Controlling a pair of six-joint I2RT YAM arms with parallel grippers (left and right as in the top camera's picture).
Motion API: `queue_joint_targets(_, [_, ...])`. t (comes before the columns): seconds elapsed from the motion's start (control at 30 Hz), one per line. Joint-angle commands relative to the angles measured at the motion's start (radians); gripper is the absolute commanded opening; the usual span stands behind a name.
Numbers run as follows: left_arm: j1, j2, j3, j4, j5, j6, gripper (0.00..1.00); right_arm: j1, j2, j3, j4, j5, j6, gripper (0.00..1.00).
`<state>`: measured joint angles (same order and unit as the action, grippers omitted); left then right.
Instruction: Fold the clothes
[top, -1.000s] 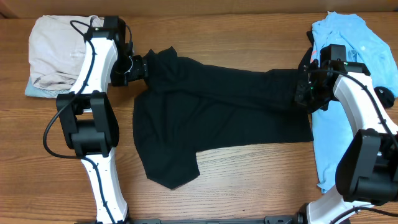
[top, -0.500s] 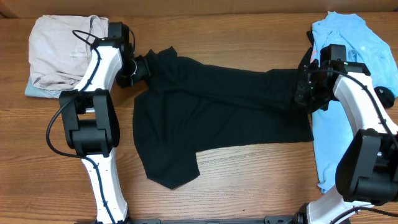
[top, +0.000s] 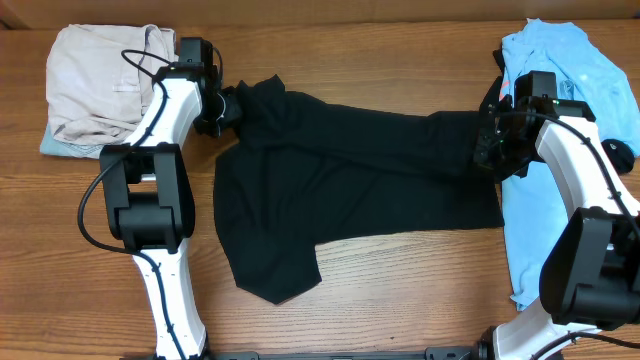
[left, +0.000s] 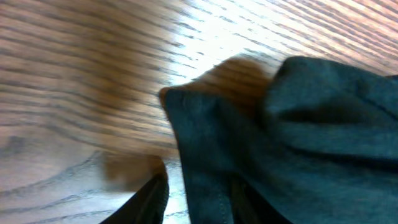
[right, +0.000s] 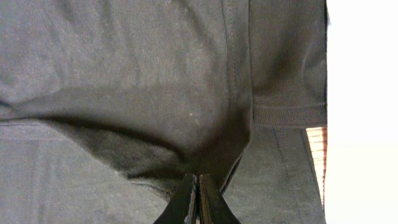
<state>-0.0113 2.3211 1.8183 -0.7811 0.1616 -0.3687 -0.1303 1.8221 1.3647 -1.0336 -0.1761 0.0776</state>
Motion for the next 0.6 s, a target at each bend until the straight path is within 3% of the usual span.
queue_joint_targets(0.0, [-0.013,0.013,-0.031,0.002,0.015,-0.014,0.31,-0.001,-0.002,0.0,0.004,0.0,0.004,0.04])
queue_joint_targets(0.13, [-0.015,0.013,-0.031,0.017,0.014,-0.013,0.19,-0.001,-0.002,0.0,0.004,0.0,0.004,0.04])
queue_joint_targets(0.2, [-0.014,0.013,-0.031,0.023,0.006,-0.013,0.04,-0.001,-0.002,0.0,0.01,0.0,0.004,0.04])
queue_joint_targets(0.37, [0.027,0.004,0.017,0.001,-0.007,-0.013,0.04,-0.001,-0.002,0.005,0.042,-0.001,0.004,0.04])
queue_joint_targets(0.57, [0.121,-0.06,0.256,-0.131,-0.007,-0.002,0.04,-0.001,-0.003,0.08,0.049,-0.001,0.003,0.04])
